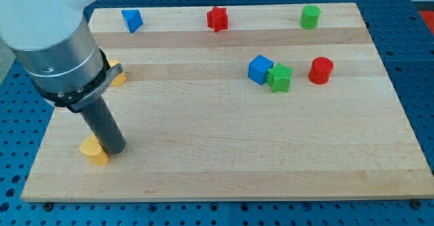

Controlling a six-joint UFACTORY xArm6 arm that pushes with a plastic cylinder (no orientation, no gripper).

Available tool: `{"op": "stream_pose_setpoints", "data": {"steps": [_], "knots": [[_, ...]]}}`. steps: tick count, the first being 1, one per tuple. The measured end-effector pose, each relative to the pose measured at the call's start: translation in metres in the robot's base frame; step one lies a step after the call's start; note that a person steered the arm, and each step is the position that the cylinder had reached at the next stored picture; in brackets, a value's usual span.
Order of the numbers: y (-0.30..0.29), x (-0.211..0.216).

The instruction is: Push the green star to the bottom center

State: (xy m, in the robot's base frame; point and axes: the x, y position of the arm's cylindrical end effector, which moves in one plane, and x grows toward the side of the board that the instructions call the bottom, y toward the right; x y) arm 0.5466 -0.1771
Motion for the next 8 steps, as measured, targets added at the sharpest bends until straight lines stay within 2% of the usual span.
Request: {"op": "stream_pose_setpoints", "data": {"steps": [2,5,8], "knots": [[0.015,-0.011],[0.046,-0.071],[0.112,-0.146]]}}
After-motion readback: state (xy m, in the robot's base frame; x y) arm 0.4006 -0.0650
